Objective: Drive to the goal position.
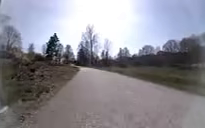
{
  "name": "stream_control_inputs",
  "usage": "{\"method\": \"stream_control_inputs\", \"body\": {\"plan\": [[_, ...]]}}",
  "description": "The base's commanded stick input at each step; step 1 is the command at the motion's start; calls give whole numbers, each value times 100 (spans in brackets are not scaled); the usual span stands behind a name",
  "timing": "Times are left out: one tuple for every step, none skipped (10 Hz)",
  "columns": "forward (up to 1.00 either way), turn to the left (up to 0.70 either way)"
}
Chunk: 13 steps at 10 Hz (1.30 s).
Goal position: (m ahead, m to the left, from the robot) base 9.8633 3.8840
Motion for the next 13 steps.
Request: {"method": "stream_control_inputs", "body": {"plan": [[85, 0], [85, 0], [85, 0], [85, 0], [85, 0], [85, 0], [85, 0], [85, 0], [85, 0], [85, 0], [85, 0], [85, 0], [85, 0]]}}
